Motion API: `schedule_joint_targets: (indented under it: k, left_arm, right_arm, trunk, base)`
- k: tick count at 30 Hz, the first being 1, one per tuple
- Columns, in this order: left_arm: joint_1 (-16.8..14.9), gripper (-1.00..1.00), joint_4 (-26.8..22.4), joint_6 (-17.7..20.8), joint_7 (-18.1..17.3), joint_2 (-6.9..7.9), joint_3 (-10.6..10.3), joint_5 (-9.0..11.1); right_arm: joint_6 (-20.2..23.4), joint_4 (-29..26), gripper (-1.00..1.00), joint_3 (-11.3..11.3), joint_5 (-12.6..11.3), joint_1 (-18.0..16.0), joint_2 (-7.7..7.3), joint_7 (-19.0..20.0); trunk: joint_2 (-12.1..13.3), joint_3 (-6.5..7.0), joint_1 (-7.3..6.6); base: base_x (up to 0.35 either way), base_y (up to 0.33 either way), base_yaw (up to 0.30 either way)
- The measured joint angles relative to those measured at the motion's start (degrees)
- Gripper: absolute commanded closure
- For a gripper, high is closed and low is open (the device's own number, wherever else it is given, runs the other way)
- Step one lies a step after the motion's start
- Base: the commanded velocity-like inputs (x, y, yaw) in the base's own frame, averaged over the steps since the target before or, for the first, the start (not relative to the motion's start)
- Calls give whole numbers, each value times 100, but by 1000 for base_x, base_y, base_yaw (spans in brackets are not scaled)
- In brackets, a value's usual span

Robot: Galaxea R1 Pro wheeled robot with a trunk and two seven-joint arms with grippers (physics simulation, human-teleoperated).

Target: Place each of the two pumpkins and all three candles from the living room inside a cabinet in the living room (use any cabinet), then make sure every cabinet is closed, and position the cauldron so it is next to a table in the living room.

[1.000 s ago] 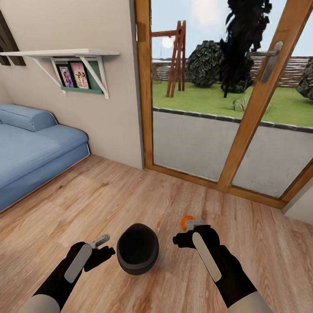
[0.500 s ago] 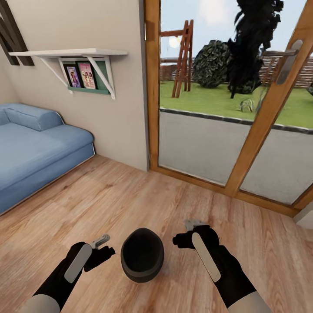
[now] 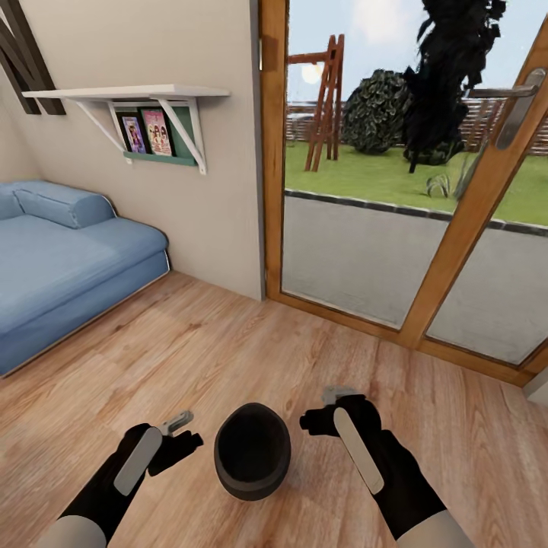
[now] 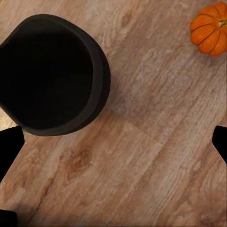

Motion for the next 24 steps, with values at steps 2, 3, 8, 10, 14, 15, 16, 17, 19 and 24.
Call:
schedule_joint_targets:
  k: [2, 3, 8, 10, 14, 15, 16, 17, 19, 24]
  left_arm:
    - [0, -100, 1, -1, -4, -51, -10, 7]
    - [0, -100, 1, -1, -5, -85, -15, 5]
    - [0, -100, 1, -8, -12, -266, -41, -15]
    - [0, -100, 1, -8, -13, -273, -41, -16]
    - [0, -100, 1, -9, -14, -285, -42, -15]
    - [0, -100, 1, -9, -14, -287, -42, -13]
    - [0, -100, 1, -9, -14, -287, -42, -11]
    - [0, -100, 1, -9, -14, -288, -42, -11]
    - [0, -100, 1, -8, -15, -288, -37, -10]
    - [0, -100, 1, -9, -14, -289, -38, -9]
  right_arm:
    - [-3, 16, -100, 7, -81, 0, 46, 161]
    - [-3, 28, -100, 9, -107, 0, 61, 218]
    - [-63, 457, -100, 76, -166, 0, 91, 329]
    - [-76, 517, -100, 83, -168, 0, 93, 332]
    - [-142, 575, -100, 86, -178, 0, 118, 334]
    - [-162, 582, -100, 89, -182, 0, 129, 335]
    - [-177, 584, -100, 102, -193, 0, 136, 335]
    - [-182, 585, -100, 109, -200, 0, 139, 335]
    - [-195, 586, -100, 133, -288, 0, 141, 342]
    - [-202, 587, -100, 157, -456, 0, 140, 351]
  trunk:
    - [0, 0, 0]
    - [0, 0, 0]
    - [0, 0, 0]
    - [0, 0, 0]
    - [0, 0, 0]
    - [0, 0, 0]
    - [0, 0, 0]
    - [0, 0, 0]
    - [0, 0, 0]
    - [0, 0, -1]
  base:
    - [0, 0, 0]
    - [0, 0, 0]
    - [0, 0, 0]
    - [0, 0, 0]
    - [0, 0, 0]
    - [0, 0, 0]
    - [0, 0, 0]
    - [5, 0, 0]
    - [68, 0, 0]
    - [81, 0, 0]
